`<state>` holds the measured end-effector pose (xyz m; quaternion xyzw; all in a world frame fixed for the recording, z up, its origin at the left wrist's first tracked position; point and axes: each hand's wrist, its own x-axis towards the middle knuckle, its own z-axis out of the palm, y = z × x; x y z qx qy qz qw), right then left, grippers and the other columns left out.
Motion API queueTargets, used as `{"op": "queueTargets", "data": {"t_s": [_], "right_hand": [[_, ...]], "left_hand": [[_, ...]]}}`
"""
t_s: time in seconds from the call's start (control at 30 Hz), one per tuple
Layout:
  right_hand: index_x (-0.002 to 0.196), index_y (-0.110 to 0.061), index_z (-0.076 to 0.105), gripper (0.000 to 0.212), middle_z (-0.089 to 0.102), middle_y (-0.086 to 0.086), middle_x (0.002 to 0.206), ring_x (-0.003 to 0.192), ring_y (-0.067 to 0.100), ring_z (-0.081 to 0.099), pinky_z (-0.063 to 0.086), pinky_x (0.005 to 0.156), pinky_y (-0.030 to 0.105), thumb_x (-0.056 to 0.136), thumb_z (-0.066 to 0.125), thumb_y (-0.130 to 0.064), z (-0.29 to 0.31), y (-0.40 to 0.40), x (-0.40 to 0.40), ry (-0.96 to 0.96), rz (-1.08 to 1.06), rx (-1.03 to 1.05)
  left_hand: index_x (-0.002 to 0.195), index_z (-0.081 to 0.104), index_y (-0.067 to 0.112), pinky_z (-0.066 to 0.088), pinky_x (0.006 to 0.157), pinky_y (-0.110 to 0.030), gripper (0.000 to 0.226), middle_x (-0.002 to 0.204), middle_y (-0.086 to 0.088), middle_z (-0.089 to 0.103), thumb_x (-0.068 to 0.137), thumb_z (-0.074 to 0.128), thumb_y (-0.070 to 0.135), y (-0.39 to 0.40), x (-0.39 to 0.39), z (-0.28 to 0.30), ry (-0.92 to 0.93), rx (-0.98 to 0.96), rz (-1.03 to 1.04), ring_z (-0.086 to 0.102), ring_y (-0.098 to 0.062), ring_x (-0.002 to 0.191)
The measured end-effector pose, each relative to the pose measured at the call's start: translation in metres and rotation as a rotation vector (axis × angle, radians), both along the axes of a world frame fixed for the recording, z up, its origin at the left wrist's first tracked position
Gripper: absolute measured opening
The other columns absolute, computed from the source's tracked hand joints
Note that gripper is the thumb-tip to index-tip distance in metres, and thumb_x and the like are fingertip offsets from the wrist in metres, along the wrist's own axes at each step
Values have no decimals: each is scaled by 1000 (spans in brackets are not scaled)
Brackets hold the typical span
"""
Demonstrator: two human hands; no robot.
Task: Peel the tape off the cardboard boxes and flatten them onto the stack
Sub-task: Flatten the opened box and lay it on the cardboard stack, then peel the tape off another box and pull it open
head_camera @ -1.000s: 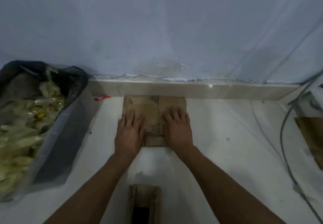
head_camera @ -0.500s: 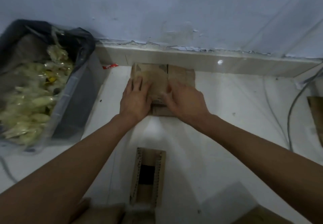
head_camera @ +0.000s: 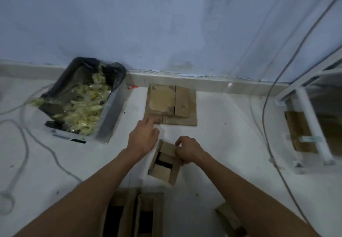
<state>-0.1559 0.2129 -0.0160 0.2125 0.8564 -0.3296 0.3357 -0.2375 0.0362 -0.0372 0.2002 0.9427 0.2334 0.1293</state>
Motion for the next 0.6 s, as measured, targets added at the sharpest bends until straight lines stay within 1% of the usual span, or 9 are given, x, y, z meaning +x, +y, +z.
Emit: {"op": "queueTargets", "data": {"t_s": [0.1,0.17,0.23,0.27,0.33,0.37,0.43,0.5,0.6], "right_hand": [[125,-10,64,26,75,16,100,71,26,77,63,59,32,101,55,-18,52,8,18,65,-238,-119],[113,-13,68,17,76,11,88,65,21,75,60,60,30,100,57,-15,86,11,30,124,-343,-212],[110,-15,66,14,74,7,84,64,19,74,57,60,30,100,56,-12,123,12,46,188,-346,-259],[114,-15,65,16,73,7,86,65,19,75,56,58,28,101,55,-13,135,12,54,211,-324,-246],[120,-13,66,25,76,6,92,70,19,77,57,58,29,100,56,-23,158,7,66,254,-249,-156],[118,-16,68,29,77,4,92,73,20,77,59,61,31,97,58,-32,172,1,73,293,-188,-59],[105,-23,67,37,73,-3,89,78,20,71,56,64,34,90,60,-55,194,-13,91,422,-54,249],[99,-25,58,44,62,-7,85,78,20,61,45,63,32,86,60,-66,208,-32,114,527,64,489],[97,-25,59,52,49,-8,79,77,21,56,39,64,31,84,58,-75,214,-57,152,573,122,613]], "left_hand": [[143,48,25,49,87,-35,61,138,-1,57,98,44,66,1,35,36,-219,21,98,61,-24,119],[143,44,30,49,76,-33,74,130,2,63,87,52,76,-1,52,56,-255,-44,78,65,-23,110],[130,55,31,52,68,-32,58,111,0,72,84,55,67,-9,64,76,-185,-47,78,69,-22,93],[113,64,30,56,66,-34,44,98,0,74,85,52,61,-15,70,89,-127,-22,102,69,-22,84],[83,66,28,59,63,-39,32,79,2,71,85,48,55,-23,77,115,-24,44,144,66,-20,71],[78,66,28,59,62,-39,28,75,4,69,87,52,51,-27,83,131,20,69,133,66,-19,69],[79,67,27,59,63,-39,24,74,5,68,92,58,44,-33,97,164,114,55,91,66,-19,71],[89,69,26,57,63,-36,21,80,3,70,96,56,40,-39,112,190,246,-26,20,68,-22,77],[103,71,29,45,61,-31,21,89,-1,73,101,52,38,-49,139,216,493,-201,-140,69,-25,84]]}}
